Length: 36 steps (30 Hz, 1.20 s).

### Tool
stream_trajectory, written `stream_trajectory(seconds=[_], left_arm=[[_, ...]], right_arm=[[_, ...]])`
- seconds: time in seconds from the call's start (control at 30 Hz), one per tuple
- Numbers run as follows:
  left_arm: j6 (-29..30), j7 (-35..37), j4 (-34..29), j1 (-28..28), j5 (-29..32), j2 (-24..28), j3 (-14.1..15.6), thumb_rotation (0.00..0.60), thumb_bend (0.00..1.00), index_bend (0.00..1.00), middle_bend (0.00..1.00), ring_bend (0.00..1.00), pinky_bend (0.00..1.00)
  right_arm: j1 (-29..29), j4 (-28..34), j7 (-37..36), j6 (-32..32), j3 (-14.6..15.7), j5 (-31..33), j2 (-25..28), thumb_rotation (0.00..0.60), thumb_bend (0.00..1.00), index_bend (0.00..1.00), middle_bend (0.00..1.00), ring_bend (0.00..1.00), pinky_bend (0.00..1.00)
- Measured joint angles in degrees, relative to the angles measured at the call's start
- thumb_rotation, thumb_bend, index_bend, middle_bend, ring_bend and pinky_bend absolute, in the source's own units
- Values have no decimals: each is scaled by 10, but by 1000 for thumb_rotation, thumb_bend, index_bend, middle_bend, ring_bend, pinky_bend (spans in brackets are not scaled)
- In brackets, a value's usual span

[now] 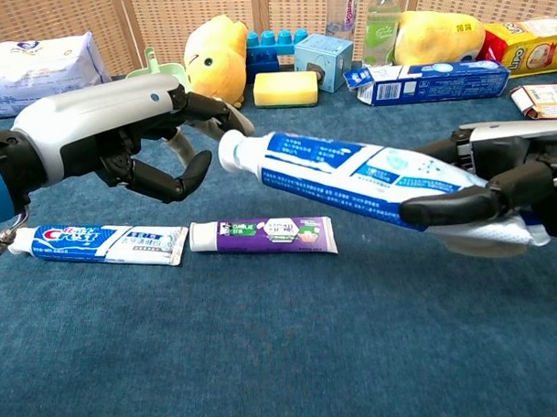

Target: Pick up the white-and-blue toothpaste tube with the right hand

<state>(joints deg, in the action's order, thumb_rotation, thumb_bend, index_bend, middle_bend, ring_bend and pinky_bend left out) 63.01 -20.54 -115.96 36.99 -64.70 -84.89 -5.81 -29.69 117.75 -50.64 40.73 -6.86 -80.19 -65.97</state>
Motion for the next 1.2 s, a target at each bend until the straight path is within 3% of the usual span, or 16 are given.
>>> stream_trajectory(seconds=[0.3, 0.5, 0.67, 0.9, 1.2], left_arm=[[6, 2, 7, -3, 7, 7, -3, 600, 632, 334, 185, 170, 331], [33, 8, -10, -15, -5, 34, -11, 600, 525, 228, 169, 164, 330], [61, 23, -49, -34, -32, 83, -14, 600, 441, 180, 151, 145, 325], [68, 55, -104, -60, -65, 153, -3, 600, 365, 134, 121, 122, 324], [28, 36, -106, -48, -50, 135, 12, 600, 353, 101, 101, 109, 323]], right_arm=[[-8, -8, -115, 5, 6, -72, 18, 600, 410, 978, 860, 817, 908], [-19, -28, -139, 15, 14, -87, 29, 600, 411, 979, 859, 817, 908], [-24, -39, -92, 13, 14, -52, 24, 600, 411, 978, 860, 817, 909], [-31, -47, 26, 15, 12, 35, 0, 600, 414, 979, 859, 816, 908], [-42, -26, 166, 33, 10, 142, -36, 600, 414, 978, 859, 816, 909]])
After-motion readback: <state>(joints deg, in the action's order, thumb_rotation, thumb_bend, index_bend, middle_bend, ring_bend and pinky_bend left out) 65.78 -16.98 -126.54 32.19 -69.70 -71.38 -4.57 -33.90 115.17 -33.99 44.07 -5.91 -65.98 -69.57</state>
